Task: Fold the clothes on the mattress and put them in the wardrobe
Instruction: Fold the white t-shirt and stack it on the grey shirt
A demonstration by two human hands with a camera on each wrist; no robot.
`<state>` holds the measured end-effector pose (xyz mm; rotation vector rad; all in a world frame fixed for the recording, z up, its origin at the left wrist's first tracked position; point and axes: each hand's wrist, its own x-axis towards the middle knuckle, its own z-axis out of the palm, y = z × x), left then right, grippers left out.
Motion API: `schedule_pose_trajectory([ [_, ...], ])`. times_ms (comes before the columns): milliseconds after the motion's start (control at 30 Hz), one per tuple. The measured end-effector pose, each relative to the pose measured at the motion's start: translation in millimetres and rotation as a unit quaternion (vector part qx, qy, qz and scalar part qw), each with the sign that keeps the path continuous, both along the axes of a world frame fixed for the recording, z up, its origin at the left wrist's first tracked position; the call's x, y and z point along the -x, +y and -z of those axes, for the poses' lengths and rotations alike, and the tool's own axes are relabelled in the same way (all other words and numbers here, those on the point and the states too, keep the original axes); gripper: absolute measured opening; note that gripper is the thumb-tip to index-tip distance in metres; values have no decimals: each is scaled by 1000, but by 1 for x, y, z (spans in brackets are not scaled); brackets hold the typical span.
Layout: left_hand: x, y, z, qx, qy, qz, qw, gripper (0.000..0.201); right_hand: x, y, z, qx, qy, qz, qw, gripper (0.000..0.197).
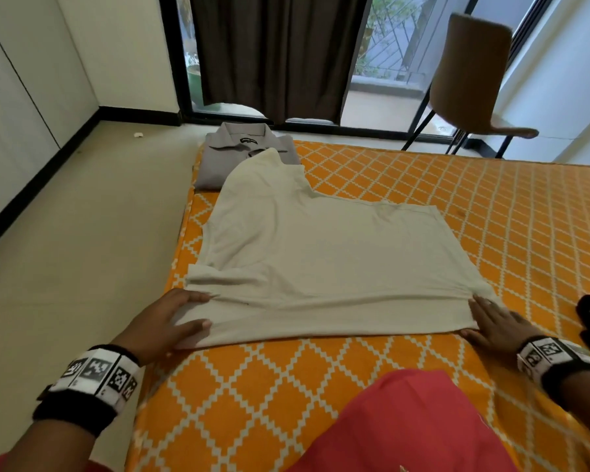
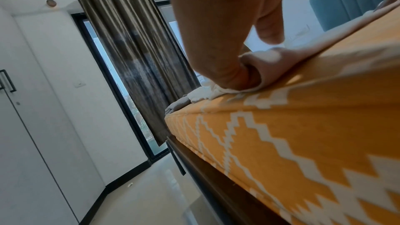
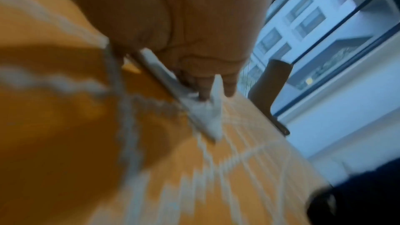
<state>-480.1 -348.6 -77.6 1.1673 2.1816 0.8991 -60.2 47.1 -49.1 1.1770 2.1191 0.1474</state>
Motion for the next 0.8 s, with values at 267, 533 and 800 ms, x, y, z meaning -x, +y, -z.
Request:
schedule_pose_trajectory([
  [267, -3, -4, -13, 55, -28, -7, 998, 27, 193, -77, -51, -45, 180, -219, 958, 49],
  [533, -8, -8, -23, 68, -50, -21, 996, 18, 346, -204, -2, 130, 260, -315, 903, 56],
  [800, -4, -2, -21, 89, -47, -21, 995, 17, 321, -194, -23, -25, 490, -289, 822, 13],
])
